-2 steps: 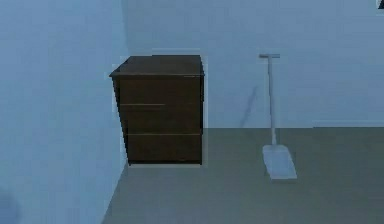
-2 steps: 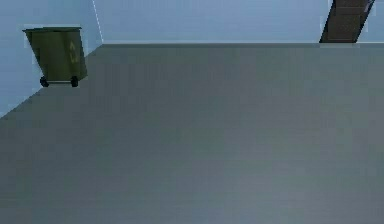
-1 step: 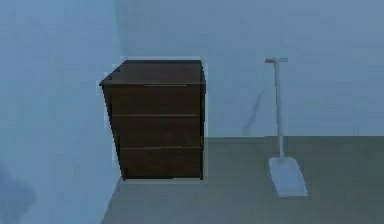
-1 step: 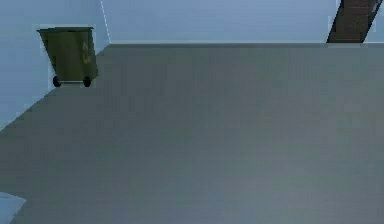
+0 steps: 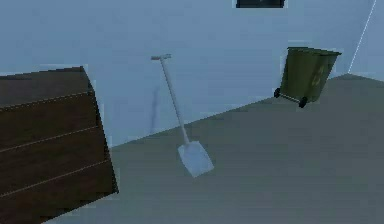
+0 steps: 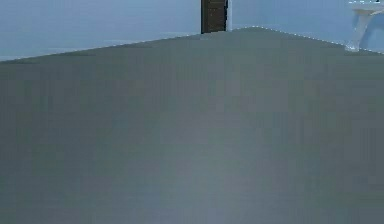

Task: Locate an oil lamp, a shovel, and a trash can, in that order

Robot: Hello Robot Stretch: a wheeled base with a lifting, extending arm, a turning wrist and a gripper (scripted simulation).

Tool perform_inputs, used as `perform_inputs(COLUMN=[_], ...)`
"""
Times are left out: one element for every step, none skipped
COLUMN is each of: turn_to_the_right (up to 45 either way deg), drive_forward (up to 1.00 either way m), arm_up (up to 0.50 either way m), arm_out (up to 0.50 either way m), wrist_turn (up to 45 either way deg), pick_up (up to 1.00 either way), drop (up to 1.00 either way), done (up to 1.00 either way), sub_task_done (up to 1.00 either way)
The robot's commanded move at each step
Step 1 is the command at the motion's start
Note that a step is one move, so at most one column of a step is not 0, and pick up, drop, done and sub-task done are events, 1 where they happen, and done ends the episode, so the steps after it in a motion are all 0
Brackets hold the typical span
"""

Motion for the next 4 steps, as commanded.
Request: perform_inputs(turn_to_the_right=[0.0, 0.0, 45.0, 9.0], drive_forward=[0.75, 0.00, 0.00, 0.00], arm_up=[0.00, 0.00, 0.00, 0.00], arm_out=[0.00, 0.00, 0.00, 0.00], wrist_turn=[0.0, 0.0, 0.0, 0.0], pick_up=[0.00, 0.00, 0.00, 0.00], drop=[0.00, 0.00, 0.00, 0.00], done=[0.00, 0.00, 0.00, 0.00], sub_task_done=[0.00, 1.00, 0.00, 0.00])
